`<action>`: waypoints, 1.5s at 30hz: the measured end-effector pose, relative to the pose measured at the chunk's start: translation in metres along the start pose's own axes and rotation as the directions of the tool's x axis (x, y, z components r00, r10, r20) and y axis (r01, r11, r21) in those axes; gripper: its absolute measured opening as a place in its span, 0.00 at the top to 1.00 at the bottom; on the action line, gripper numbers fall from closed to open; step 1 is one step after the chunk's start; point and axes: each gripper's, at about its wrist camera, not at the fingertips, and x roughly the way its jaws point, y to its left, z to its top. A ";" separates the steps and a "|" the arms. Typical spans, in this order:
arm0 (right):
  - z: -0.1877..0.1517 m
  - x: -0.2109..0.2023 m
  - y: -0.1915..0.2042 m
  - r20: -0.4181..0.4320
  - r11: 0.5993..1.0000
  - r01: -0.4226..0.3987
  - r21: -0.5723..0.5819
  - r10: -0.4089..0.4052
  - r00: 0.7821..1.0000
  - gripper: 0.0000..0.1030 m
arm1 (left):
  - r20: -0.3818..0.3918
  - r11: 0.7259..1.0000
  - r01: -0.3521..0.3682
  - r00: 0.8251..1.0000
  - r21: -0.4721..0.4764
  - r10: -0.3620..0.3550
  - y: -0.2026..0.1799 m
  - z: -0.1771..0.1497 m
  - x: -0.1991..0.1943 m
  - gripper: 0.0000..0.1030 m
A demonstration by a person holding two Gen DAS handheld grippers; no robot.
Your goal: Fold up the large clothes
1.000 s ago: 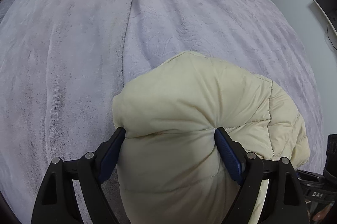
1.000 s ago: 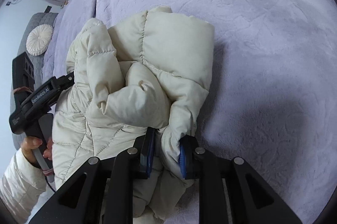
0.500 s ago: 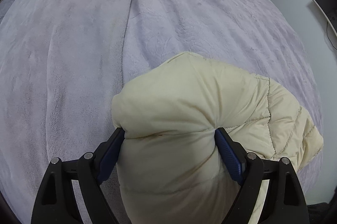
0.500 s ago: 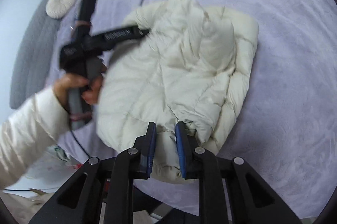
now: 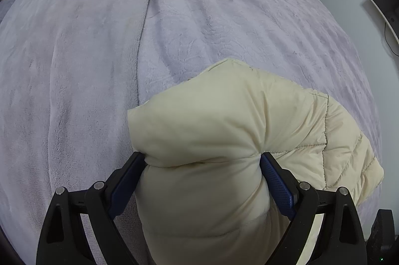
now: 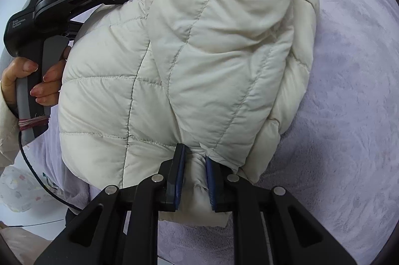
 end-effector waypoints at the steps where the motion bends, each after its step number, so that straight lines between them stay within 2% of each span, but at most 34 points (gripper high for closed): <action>1: -0.001 0.001 0.000 -0.001 1.000 -0.001 0.003 0.001 1.000 0.84 | 0.000 1.000 -0.001 1.000 -0.001 0.001 -0.001 0.000 0.000 0.09; 6: -0.007 0.005 0.006 0.000 1.000 -0.001 0.019 0.001 1.000 0.84 | 0.000 1.000 -0.002 1.000 -0.005 0.002 0.000 -0.001 0.000 0.09; 12: 0.002 -0.001 -0.002 -0.009 0.998 -0.007 0.056 0.007 1.000 0.84 | 0.000 1.000 -0.011 1.000 -0.021 0.011 0.000 -0.002 -0.011 0.09; 17: 0.007 -0.010 -0.004 -0.026 0.996 -0.012 0.091 0.014 1.000 0.82 | 0.020 0.997 -0.069 0.997 0.022 0.069 -0.006 -0.011 -0.047 0.09; 24: 0.014 -0.037 -0.001 -0.025 0.987 -0.023 0.156 0.028 0.999 0.79 | 0.012 0.993 -0.110 0.994 0.047 0.110 -0.008 -0.048 -0.106 0.09; 28: 0.016 -0.065 0.004 -0.001 0.984 -0.025 0.179 0.026 1.000 0.60 | 0.022 0.993 -0.109 0.994 0.034 0.108 -0.004 -0.070 -0.135 0.09; 31: 0.018 -0.088 0.013 0.027 0.986 -0.021 0.167 0.017 0.999 0.58 | 0.044 0.992 -0.128 0.991 0.021 0.127 -0.002 -0.081 -0.155 0.00; 33: 0.023 -0.104 0.019 0.042 0.987 -0.016 0.161 0.009 0.999 0.53 | 0.048 0.992 -0.129 0.991 0.012 0.128 -0.002 -0.086 -0.165 0.00; 35: 0.026 -0.118 0.026 0.063 0.988 -0.003 0.152 -0.007 0.998 0.43 | 0.051 0.992 -0.127 0.991 -0.004 0.127 0.000 -0.090 -0.174 0.00; 39: 0.023 -0.138 0.052 0.098 0.987 0.056 0.149 -0.071 0.993 0.36 | 0.068 0.985 -0.171 0.983 -0.009 0.171 -0.003 -0.097 -0.191 0.00; 41: 0.024 -0.148 0.061 0.113 0.984 0.098 0.147 -0.115 0.987 0.18 | 0.081 0.980 -0.197 0.977 -0.007 0.197 -0.007 -0.099 -0.200 0.00; 45: 0.026 -0.169 0.072 0.173 0.975 0.167 0.148 -0.192 0.966 0.16 | 0.090 0.980 -0.198 0.976 -0.023 0.199 -0.011 -0.101 -0.219 0.00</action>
